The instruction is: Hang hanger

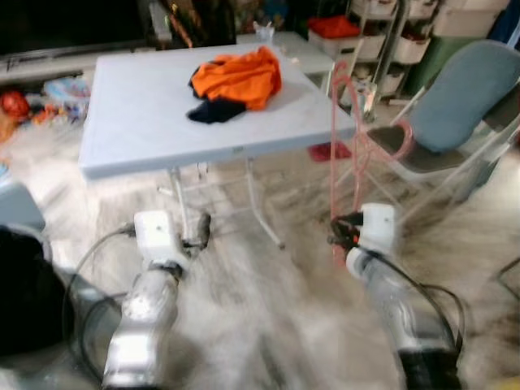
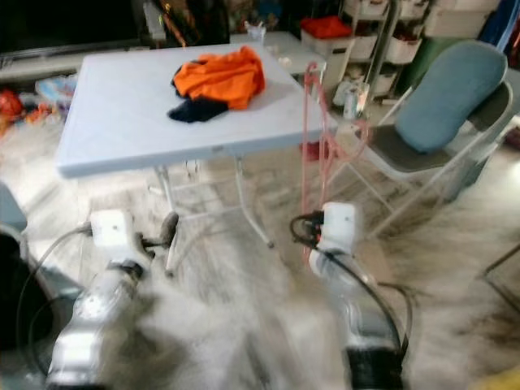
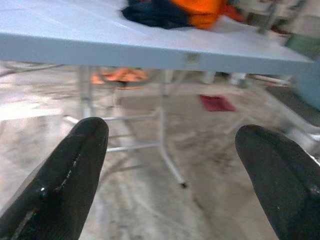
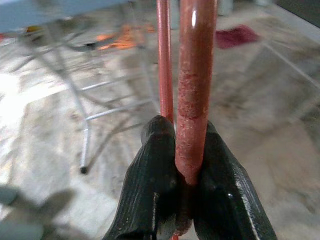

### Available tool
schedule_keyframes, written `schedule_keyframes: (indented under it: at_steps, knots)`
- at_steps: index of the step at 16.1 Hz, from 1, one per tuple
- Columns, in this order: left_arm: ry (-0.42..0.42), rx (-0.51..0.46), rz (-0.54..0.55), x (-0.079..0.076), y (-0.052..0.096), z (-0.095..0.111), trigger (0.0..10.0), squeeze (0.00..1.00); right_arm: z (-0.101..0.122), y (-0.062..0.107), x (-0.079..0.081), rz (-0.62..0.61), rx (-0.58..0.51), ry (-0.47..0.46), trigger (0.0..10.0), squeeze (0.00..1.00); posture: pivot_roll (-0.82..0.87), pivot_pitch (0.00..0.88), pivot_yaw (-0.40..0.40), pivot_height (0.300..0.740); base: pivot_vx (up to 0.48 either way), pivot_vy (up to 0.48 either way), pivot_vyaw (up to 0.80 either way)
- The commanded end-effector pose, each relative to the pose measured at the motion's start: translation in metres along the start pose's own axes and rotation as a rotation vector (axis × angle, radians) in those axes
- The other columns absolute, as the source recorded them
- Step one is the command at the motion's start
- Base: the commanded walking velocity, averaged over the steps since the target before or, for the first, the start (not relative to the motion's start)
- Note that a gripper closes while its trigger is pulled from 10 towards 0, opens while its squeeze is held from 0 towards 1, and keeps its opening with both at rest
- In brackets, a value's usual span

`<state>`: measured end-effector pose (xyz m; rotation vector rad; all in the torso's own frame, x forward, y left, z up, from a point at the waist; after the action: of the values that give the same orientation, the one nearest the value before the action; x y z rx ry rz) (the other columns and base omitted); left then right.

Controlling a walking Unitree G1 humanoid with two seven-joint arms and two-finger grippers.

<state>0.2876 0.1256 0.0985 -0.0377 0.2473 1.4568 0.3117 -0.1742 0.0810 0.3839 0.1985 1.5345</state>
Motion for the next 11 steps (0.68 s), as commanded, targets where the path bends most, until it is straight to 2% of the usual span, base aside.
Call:
schedule_keyframes:
  at_steps: [1, 6, 8, 11]
  knots:
    - [-0.024, 0.017, 0.001, 0.0041, 0.0014, -0.0014, 10.0, 0.00, 0.0086, -0.0014, 0.0029, -0.020, -0.027, 0.036, 10.0, 0.00, -0.08, 0.000, -0.025, 0.740, 0.000, 0.000, 0.00]
    - [0.000, 0.006, -0.062, -0.0024, 0.0022, -0.0001, 10.0, 0.00, 0.0054, -0.0005, 0.0040, -0.008, -0.016, 0.004, 10.0, 0.00, -0.08, 0.000, -0.023, 0.740, 0.000, 0.000, 0.00]
    - [0.001, 0.005, -0.072, -0.0033, 0.0022, 0.0004, 10.0, 0.00, 0.0048, -0.0008, 0.0040, -0.012, -0.008, 0.013, 10.0, 0.00, -0.08, 0.000, -0.023, 0.740, 0.000, 0.000, -0.58]
    - [0.002, 0.006, -0.086, -0.0035, 0.0022, 0.0006, 10.0, 0.00, 0.0038, -0.0018, 0.0052, -0.008, -0.004, 0.013, 10.0, 0.00, -0.07, 0.000, -0.024, 0.740, 0.314, 0.000, -0.80]
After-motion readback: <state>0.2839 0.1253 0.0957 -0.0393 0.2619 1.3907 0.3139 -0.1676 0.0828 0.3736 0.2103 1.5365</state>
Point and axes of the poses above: a point about 5 cm out from each wrist's last joint towards the gripper, its own y axis pointing back from the gripper into the wrist, its own z axis along the axis of the wrist's last joint, x = y × z, the point moved 1 cm from there along -y, pointing out of the wrist towards the gripper
